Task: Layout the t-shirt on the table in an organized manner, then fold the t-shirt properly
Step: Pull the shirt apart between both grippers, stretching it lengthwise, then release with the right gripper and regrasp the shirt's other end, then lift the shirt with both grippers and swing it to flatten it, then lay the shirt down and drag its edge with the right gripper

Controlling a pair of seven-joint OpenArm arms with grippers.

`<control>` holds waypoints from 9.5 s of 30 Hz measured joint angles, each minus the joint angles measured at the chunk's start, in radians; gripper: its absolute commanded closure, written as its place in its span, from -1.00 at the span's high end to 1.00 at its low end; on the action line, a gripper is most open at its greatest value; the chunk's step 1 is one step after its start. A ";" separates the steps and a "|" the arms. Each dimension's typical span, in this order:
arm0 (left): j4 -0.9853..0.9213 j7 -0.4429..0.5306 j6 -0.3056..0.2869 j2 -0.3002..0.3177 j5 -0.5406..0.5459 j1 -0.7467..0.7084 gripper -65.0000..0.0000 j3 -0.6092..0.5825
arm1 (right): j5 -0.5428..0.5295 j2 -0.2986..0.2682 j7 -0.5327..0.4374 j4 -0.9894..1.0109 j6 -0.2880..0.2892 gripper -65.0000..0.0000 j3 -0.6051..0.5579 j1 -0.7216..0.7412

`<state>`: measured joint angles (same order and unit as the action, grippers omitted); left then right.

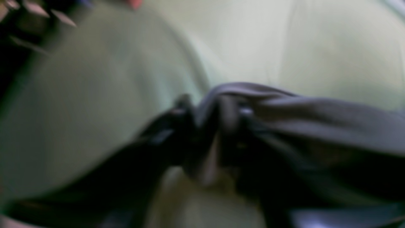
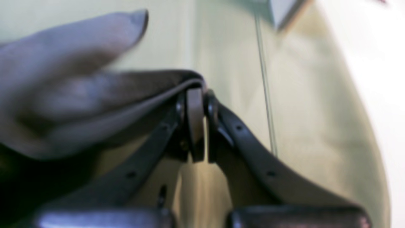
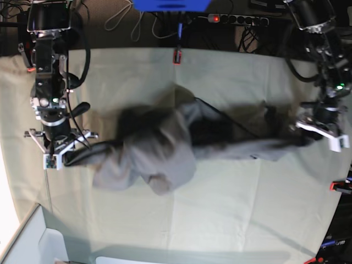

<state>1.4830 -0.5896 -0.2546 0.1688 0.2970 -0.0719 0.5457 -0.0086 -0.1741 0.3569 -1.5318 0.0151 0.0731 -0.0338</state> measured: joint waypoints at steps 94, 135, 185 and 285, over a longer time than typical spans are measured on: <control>0.109 0.010 -0.003 -0.029 0.008 -0.151 0.98 0.033 | 0.009 0.166 0.155 0.183 0.303 -1.00 0.331 0.485; -0.275 0.014 0.000 -0.147 -0.002 0.105 -1.00 -0.214 | 0.008 0.151 0.151 -0.030 0.303 -1.00 0.423 0.109; 0.323 0.005 -0.007 -0.127 0.004 0.306 -1.00 -0.029 | 0.005 0.177 0.156 -0.351 0.304 -1.00 0.255 0.091; -0.042 -0.226 0.011 0.011 0.367 0.034 -1.00 0.323 | 0.098 0.133 0.115 0.355 0.303 0.20 0.043 0.174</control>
<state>1.4410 -0.8158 -0.2440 0.1802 0.6636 -0.0383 0.8688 0.0898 -0.0414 0.4717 -1.1770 0.3180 0.1165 0.1402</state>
